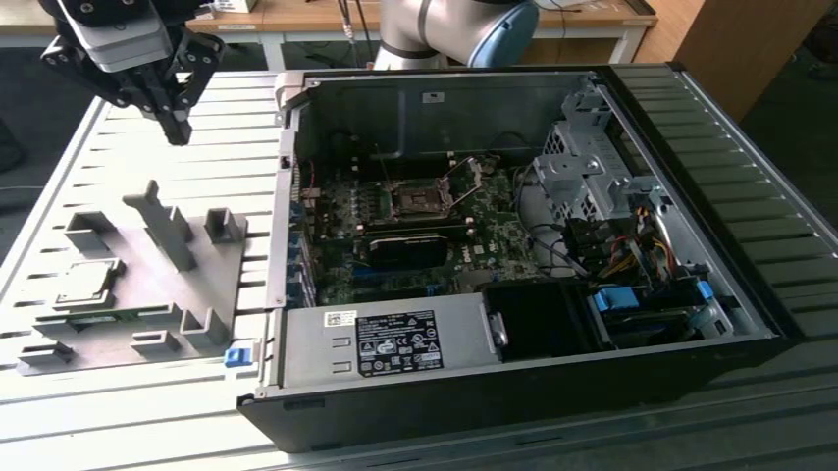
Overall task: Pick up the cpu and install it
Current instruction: 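Reach for the cpu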
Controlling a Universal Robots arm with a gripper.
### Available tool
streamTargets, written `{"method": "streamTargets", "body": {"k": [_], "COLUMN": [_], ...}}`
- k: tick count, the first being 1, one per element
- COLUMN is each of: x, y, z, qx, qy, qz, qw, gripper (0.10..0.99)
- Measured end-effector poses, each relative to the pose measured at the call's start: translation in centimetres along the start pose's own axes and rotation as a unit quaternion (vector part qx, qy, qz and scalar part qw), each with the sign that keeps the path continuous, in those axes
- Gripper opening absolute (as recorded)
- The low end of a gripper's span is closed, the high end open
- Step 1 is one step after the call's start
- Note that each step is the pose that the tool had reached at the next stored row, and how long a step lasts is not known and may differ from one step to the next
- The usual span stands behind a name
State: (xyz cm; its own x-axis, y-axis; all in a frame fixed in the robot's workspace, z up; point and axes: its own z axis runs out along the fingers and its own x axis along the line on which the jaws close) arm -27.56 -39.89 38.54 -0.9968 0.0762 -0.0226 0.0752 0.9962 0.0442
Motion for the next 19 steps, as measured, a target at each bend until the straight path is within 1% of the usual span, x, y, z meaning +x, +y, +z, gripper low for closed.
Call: {"method": "streamTargets", "body": {"k": [9,19], "x": [0.98,2.64], "y": [-0.08,-0.23], "z": [0.02,0.07], "qx": [0.0000,0.0000], "qy": [0.0000,0.0000], "qz": [0.000,0.000], "qw": [1.0000,1.0000], "gripper": [0.106,0.106]}}
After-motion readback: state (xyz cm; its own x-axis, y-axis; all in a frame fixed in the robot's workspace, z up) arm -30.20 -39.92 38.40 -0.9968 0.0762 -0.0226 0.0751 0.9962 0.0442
